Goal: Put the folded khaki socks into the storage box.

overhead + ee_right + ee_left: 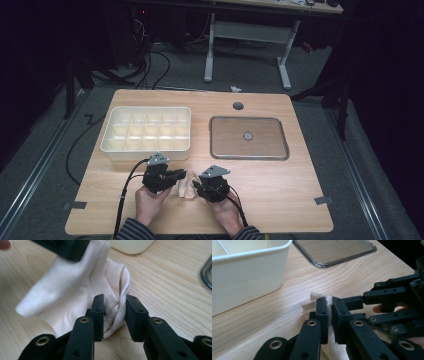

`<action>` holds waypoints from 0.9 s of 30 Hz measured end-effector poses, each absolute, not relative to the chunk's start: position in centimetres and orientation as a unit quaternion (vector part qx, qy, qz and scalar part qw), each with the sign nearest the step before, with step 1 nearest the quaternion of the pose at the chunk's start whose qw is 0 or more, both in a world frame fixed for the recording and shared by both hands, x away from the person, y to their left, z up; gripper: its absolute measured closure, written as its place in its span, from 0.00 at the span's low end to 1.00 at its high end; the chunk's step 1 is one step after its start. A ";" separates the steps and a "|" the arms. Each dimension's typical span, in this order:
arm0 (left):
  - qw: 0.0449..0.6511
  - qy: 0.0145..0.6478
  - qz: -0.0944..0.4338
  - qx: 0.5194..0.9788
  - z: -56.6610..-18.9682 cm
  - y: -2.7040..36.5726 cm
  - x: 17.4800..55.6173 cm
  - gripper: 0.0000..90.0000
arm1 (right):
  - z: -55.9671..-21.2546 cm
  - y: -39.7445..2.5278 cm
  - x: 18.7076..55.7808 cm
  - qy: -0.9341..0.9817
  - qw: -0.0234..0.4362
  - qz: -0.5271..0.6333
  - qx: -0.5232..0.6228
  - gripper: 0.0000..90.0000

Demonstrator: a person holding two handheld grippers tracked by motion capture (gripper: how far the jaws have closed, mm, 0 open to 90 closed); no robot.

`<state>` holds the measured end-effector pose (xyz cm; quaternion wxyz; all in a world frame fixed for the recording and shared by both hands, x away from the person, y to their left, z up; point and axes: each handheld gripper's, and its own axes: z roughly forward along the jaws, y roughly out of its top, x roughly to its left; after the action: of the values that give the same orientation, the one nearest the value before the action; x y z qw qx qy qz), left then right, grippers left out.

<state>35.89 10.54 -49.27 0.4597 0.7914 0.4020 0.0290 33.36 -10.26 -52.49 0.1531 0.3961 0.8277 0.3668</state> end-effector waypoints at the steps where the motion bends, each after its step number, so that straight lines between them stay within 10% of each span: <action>1: 0.459 0.400 0.029 0.793 -49.2 10.4 35.9 0.94 | -52.6 -10.2 33.4 0.829 0.157 0.367 0.391 0.79; 27: 0.475 0.398 0.015 0.785 -49.6 8.9 37.0 0.94 | -52.8 -9.8 34.2 0.837 0.133 0.380 0.371 0.83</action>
<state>37.03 8.93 -49.62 0.4749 0.7847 0.3981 0.0153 34.15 -9.84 -52.82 0.1329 0.3708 0.8367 0.3805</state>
